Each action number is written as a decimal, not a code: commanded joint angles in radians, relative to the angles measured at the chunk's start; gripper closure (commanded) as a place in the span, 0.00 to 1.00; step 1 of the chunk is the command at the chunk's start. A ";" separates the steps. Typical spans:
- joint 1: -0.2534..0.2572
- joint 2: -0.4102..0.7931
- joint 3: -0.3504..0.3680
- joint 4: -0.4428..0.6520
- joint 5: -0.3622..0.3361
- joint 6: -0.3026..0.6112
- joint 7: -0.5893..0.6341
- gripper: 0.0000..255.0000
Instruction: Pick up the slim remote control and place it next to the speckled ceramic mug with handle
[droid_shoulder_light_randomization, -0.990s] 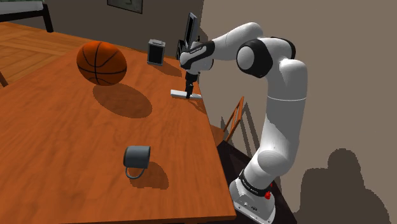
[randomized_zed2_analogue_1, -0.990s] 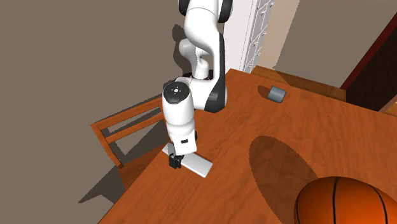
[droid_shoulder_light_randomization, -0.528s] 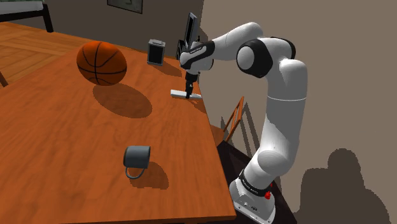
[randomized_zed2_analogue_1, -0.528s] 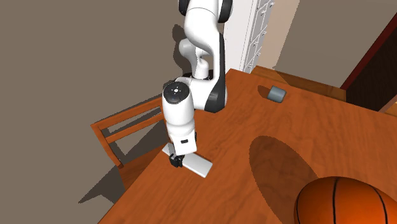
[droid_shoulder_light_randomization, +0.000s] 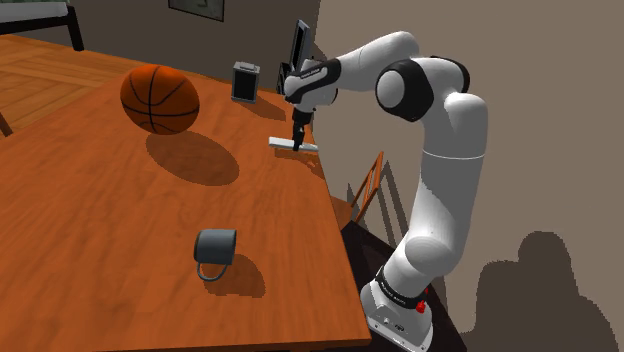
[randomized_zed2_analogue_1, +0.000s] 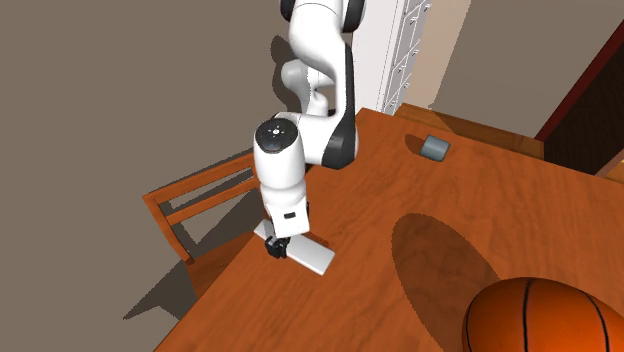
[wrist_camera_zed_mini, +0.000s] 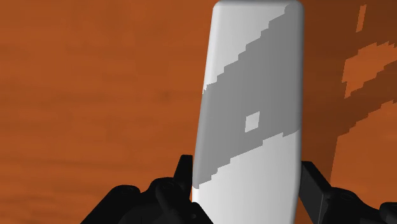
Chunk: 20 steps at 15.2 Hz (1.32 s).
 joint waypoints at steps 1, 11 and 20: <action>0.000 -0.010 -0.003 0.016 -0.006 -0.025 0.003 1.00; 0.006 -0.061 -0.014 0.083 -0.033 -0.140 0.022 1.00; 0.007 -0.091 -0.020 0.166 -0.049 -0.249 0.034 1.00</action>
